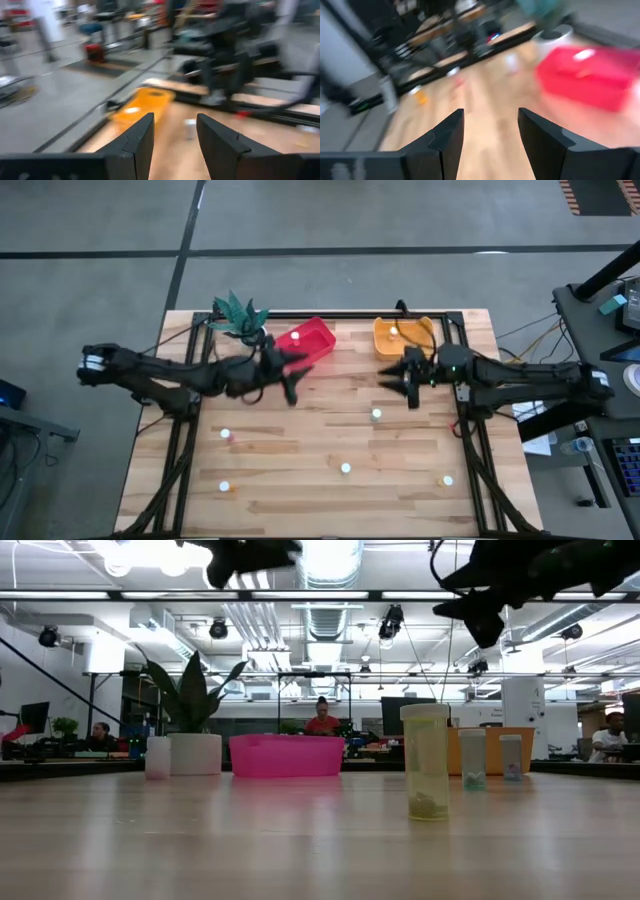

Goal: Pick and place medicine bottles into bin by pill shape (circle, oval)
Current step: Put the blue capsule bottle into the yellow bin

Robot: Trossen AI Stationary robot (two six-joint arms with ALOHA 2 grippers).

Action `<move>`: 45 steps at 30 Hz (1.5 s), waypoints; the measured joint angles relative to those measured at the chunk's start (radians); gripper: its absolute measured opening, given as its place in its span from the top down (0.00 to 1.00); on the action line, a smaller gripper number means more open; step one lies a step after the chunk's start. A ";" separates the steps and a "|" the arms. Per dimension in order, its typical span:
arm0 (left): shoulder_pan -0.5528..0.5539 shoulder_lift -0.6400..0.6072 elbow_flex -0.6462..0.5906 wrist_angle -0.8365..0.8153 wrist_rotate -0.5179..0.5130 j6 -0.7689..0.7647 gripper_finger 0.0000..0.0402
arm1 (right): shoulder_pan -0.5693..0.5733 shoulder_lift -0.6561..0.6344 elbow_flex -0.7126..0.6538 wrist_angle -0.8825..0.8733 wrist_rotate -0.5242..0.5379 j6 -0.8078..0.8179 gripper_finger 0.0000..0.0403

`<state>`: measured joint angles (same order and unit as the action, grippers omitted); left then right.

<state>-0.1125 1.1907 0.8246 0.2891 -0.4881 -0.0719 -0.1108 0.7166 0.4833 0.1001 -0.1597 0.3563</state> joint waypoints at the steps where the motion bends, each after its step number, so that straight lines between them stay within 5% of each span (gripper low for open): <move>1: -0.040 -0.004 0.000 0.005 0.000 0.000 0.67 | 0.044 0.004 -0.001 0.000 0.013 0.020 0.56; 10: -0.336 0.066 0.000 0.094 0.001 -0.002 0.67 | 0.386 0.058 -0.003 -0.034 0.287 0.262 0.56; 19: -0.386 0.157 -0.001 0.096 -0.008 -0.180 0.67 | 0.578 0.098 0.011 -0.305 0.529 0.573 0.56; 34: -0.337 0.213 -0.013 0.083 -0.174 -0.364 0.67 | 0.575 0.116 0.210 -0.892 0.739 0.638 0.56; 45: -0.111 0.113 -0.003 -0.136 0.077 -0.632 0.67 | 0.413 0.114 0.393 -1.048 0.690 0.660 0.56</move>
<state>-0.2237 1.3039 0.8218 0.1536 -0.4109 -0.7036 0.3027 0.8303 0.8759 -0.9476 0.5304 1.0162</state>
